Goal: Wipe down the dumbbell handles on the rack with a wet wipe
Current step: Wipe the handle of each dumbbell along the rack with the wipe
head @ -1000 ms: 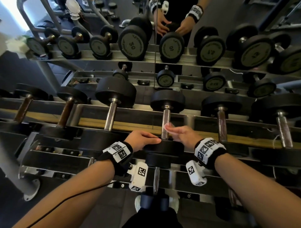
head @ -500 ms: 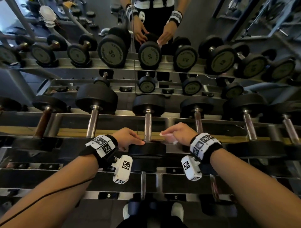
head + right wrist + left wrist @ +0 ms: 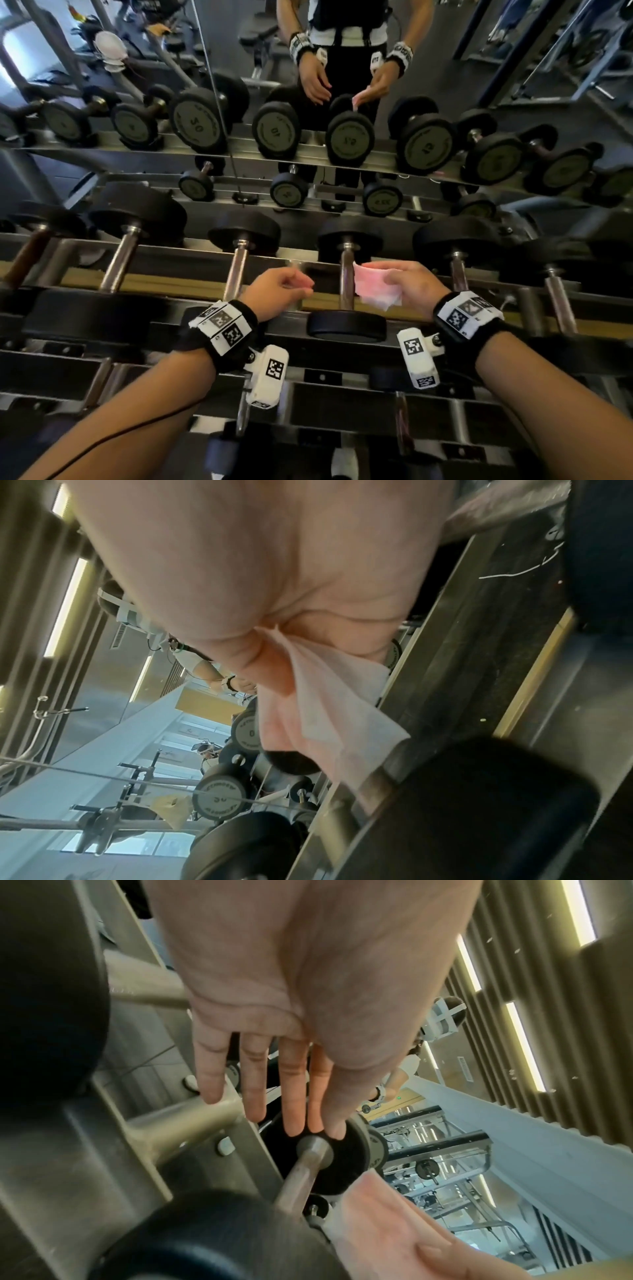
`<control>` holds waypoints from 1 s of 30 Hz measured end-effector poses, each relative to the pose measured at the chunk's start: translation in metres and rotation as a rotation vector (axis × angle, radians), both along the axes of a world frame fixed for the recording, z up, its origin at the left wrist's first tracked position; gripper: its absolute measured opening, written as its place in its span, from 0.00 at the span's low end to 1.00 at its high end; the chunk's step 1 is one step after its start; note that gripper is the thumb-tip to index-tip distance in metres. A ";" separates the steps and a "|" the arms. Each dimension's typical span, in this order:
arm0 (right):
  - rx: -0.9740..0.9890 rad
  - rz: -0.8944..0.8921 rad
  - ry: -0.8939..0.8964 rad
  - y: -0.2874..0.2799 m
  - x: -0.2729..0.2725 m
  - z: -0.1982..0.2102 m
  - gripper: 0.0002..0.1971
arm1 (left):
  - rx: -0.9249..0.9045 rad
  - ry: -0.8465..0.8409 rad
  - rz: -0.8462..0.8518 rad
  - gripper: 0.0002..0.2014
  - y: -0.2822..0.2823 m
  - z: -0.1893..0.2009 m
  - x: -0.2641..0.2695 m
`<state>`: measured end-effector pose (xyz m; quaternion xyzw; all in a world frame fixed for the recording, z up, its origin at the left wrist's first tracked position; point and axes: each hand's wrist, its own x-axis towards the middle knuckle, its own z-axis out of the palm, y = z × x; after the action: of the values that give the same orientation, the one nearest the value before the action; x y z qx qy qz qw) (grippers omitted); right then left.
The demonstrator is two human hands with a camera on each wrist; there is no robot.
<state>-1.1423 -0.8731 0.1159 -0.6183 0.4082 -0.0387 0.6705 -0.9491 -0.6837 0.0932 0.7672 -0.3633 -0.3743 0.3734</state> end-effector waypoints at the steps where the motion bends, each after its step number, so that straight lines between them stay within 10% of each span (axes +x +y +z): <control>1: 0.003 -0.031 0.006 -0.008 -0.008 -0.003 0.21 | 0.017 0.005 0.019 0.06 -0.004 -0.006 -0.009; 9: 0.077 -0.174 -0.030 -0.042 -0.027 -0.033 0.22 | 0.079 0.159 0.234 0.14 -0.020 -0.037 -0.055; 16: 0.129 -0.175 -0.059 -0.043 0.000 -0.049 0.21 | 0.154 0.228 0.243 0.41 -0.018 -0.041 -0.049; 30: -0.001 -0.083 -0.067 -0.029 0.033 -0.060 0.16 | 0.229 0.174 0.219 0.41 -0.014 -0.052 -0.047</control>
<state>-1.1088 -0.9019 0.0561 -0.5995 0.4108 -0.0874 0.6813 -0.9957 -0.6974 0.0416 0.8044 -0.1989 -0.4351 0.3523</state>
